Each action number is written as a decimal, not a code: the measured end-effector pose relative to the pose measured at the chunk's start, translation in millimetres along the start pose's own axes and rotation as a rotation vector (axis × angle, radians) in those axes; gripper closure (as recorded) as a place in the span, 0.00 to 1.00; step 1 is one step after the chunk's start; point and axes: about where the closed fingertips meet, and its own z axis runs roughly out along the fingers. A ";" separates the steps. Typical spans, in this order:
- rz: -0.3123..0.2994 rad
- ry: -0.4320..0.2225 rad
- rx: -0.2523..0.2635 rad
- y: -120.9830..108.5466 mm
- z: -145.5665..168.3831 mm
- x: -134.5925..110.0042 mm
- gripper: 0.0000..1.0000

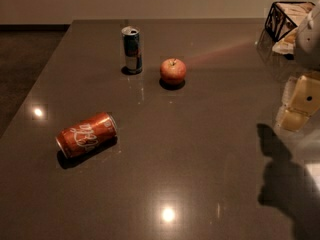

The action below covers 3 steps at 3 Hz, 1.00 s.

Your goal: Place coke can upright

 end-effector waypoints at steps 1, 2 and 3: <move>0.000 0.000 0.000 0.0 0.0 0.0 0.00; -0.045 -0.024 -0.015 -6.0 6.8 -19.8 0.00; -0.155 -0.075 -0.044 -15.7 25.8 -62.8 0.00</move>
Offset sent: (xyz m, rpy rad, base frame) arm 0.0269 0.0411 -0.0071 0.0282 0.0276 0.1234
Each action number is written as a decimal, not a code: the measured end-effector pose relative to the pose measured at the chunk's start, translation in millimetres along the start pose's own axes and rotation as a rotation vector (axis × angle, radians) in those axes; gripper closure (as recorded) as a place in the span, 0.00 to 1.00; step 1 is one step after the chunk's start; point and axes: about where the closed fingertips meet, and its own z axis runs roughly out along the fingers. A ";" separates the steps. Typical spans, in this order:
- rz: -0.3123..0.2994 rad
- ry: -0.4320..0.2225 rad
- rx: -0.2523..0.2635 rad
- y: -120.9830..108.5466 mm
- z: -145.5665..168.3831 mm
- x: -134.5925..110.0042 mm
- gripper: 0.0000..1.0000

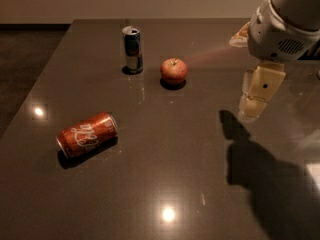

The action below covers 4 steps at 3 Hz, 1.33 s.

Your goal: Place coke can upright

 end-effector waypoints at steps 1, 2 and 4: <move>-0.129 -0.047 -0.040 -10.3 29.7 -47.2 0.00; -0.268 -0.072 -0.073 -3.2 54.2 -98.9 0.00; -0.519 -0.068 -0.176 40.0 105.6 -185.3 0.00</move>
Offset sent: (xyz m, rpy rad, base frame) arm 0.0174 0.1903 -0.0493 -0.0225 0.0206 0.5067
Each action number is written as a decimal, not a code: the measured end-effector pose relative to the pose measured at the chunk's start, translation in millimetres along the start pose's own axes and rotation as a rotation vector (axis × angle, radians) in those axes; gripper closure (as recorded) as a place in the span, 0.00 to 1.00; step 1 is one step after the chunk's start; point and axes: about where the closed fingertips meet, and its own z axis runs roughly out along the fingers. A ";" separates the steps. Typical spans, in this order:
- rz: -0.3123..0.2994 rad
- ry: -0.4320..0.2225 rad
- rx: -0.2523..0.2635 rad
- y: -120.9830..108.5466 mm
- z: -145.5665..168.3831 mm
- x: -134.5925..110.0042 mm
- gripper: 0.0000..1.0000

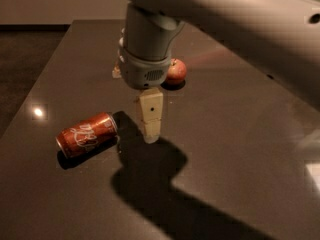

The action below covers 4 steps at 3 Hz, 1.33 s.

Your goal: Place coke can upright

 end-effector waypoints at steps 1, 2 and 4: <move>-0.088 0.023 -0.044 1.9 28.7 -36.5 0.00; -0.156 0.065 -0.083 8.0 58.9 -72.9 0.00; -0.178 0.094 -0.107 15.2 78.0 -101.7 0.00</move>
Offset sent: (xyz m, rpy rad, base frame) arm -0.0475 0.0999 -0.0609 -0.1570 0.0076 0.2046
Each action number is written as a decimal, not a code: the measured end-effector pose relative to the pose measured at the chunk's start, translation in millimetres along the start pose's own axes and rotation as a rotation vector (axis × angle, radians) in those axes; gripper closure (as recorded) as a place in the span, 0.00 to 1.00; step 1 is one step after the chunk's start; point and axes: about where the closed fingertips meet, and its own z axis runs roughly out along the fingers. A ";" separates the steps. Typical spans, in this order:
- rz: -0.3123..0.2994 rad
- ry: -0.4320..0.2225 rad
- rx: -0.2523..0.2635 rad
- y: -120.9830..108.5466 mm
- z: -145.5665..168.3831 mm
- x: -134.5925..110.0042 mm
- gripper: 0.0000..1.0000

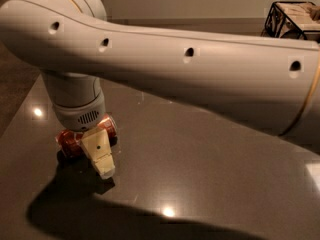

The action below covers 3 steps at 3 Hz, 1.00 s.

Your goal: Place coke can upright

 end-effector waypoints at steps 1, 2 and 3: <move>0.012 0.003 0.003 -4.3 3.4 -13.1 0.21; 0.025 -0.004 0.002 -7.4 3.6 -20.3 0.44; 0.069 -0.050 -0.003 -13.7 -4.0 -16.3 0.67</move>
Offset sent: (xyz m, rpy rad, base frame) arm 0.0030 0.0270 0.0052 0.0485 0.0694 -0.0859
